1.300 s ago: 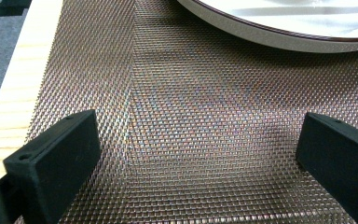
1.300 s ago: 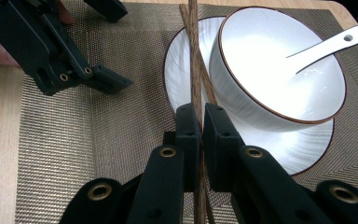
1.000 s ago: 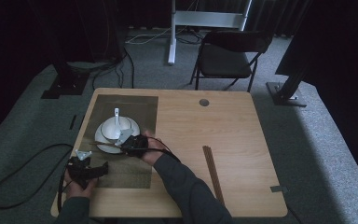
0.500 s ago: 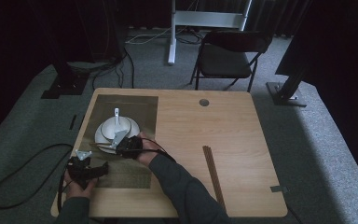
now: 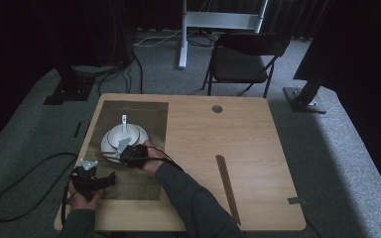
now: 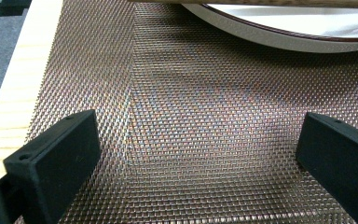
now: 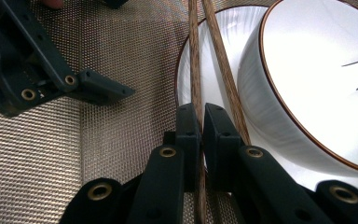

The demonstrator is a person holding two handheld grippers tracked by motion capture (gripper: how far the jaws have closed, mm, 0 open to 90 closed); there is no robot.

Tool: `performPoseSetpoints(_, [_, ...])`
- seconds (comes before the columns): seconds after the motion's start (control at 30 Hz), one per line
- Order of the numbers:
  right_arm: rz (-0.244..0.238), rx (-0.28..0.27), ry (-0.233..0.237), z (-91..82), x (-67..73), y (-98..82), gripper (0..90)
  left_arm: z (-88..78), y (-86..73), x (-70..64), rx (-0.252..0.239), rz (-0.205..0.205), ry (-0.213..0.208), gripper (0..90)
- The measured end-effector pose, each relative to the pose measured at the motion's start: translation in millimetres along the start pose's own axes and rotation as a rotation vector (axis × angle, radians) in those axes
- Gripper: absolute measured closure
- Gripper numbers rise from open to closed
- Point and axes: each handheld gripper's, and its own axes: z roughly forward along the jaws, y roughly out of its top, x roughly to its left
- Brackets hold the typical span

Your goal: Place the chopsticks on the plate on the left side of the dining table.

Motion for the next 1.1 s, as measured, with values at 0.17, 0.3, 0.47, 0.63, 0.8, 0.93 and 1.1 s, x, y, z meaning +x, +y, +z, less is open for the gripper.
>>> performPoseSetpoints(0.17, [0.001,0.005,0.002,3.1,-0.9,1.5,85.1,0.0,0.0,0.0,0.0,0.0,0.0,0.1])
performPoseSetpoints(0.3, [0.005,0.013,0.002,6.8,-1.4,1.1,85.1,0.1,-0.1,0.0,-0.001,0.0,0.001,0.1])
performPoseSetpoints(0.47, [0.013,0.018,-0.003,8.5,-3.2,0.0,85.0,0.0,-0.1,0.0,0.0,0.001,0.0,0.1])
performPoseSetpoints(0.63, [0.012,0.02,-0.003,9.3,-4.1,-0.4,84.9,0.0,-0.1,0.0,-0.001,0.001,0.001,0.1])
performPoseSetpoints(0.8, [0.014,0.022,-0.005,10.5,-4.9,-1.1,84.9,0.0,-0.1,0.0,0.0,0.001,0.001,0.1])
performPoseSetpoints(0.93, [0.013,0.02,-0.014,11.8,-4.3,-1.2,84.6,0.0,-0.1,0.0,-0.001,0.001,0.001,0.1])
performPoseSetpoints(1.1, [0.014,0.018,-0.031,12.2,-4.7,-1.6,83.9,0.0,-0.1,0.0,-0.001,0.001,0.001,0.1])
